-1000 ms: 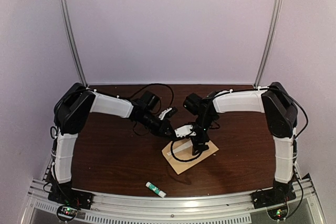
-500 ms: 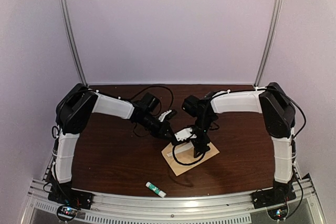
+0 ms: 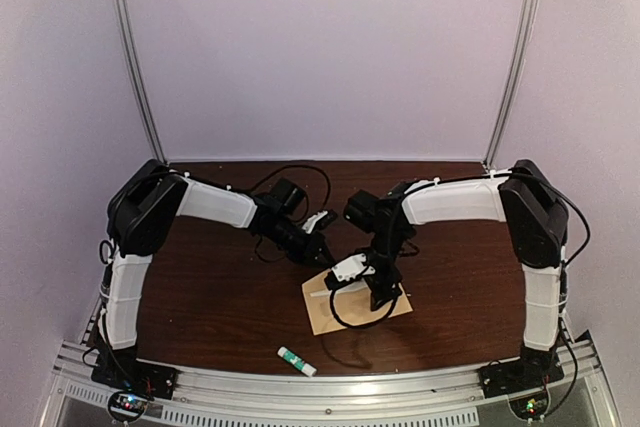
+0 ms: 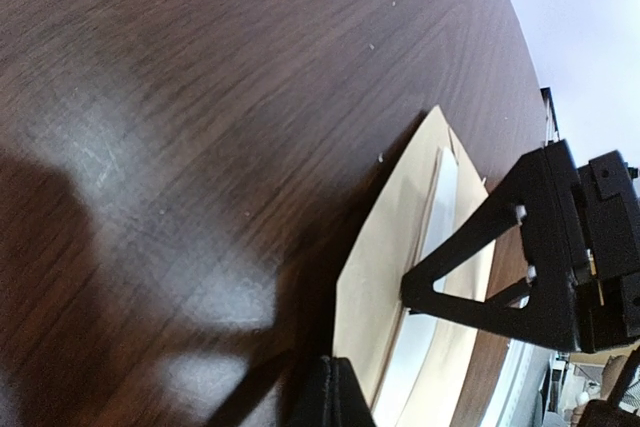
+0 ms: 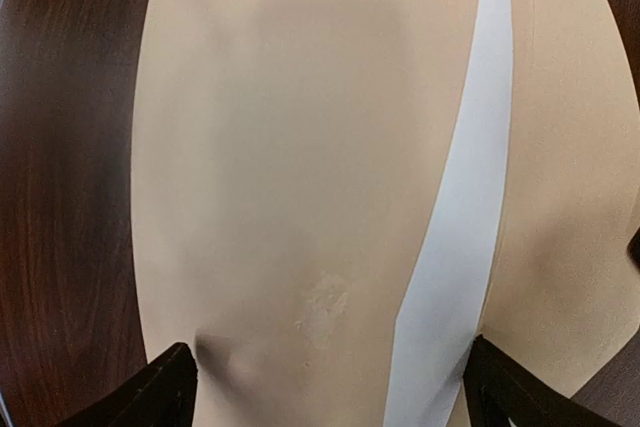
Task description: Place the letter into the envelope and seal it
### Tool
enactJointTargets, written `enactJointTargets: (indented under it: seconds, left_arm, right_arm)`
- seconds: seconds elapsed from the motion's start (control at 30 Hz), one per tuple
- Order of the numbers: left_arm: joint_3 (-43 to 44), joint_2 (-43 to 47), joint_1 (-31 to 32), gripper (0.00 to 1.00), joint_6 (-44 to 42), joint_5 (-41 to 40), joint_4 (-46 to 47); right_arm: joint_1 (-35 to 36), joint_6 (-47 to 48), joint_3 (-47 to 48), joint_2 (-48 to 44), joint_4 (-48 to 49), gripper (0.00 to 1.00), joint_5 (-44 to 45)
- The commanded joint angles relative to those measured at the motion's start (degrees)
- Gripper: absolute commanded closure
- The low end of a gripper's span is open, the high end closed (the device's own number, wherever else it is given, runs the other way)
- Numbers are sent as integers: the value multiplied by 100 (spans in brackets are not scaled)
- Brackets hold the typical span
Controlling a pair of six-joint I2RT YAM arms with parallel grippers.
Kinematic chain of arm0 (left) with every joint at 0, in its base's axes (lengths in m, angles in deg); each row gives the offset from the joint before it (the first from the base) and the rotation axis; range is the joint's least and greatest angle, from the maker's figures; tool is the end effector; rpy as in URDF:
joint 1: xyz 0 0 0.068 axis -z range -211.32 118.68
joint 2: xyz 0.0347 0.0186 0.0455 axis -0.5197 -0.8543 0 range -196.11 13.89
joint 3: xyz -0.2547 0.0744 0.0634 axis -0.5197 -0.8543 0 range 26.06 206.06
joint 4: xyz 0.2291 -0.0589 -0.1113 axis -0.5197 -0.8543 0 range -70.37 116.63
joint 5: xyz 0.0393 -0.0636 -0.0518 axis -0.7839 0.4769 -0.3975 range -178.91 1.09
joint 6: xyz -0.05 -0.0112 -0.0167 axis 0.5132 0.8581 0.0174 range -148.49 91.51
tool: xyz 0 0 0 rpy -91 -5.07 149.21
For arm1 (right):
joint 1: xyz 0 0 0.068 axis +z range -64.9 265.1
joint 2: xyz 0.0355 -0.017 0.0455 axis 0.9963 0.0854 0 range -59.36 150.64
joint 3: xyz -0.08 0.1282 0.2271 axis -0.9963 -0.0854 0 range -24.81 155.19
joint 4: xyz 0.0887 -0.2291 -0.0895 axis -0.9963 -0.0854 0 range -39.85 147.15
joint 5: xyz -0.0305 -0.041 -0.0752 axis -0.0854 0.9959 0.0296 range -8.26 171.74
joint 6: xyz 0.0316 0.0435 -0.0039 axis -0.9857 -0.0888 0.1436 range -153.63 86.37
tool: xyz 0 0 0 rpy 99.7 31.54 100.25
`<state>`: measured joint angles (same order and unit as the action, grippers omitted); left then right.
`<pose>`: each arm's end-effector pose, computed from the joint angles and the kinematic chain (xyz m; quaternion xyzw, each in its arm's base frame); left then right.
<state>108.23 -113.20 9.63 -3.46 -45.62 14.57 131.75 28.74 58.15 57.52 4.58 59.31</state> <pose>0.3235 -0.3131 0.1099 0.2271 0.8681 -0.4405 0.0290 0.2527 0.2876 0.1554 -0.8017 0.5644 0.1885 0.0564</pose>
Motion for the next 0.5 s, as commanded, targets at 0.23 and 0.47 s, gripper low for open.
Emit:
enactJointTargets:
  seconds: [0.23,0.47]
  left_arm:
    - [-86,114,-44,100,102,-369,373]
    - [-123,219,-35,100,102,-114,471]
  right_arm:
    - [106,-366,-171,-234,-587,7,-226]
    - [104,-843,-158,-188,-262,9,-96]
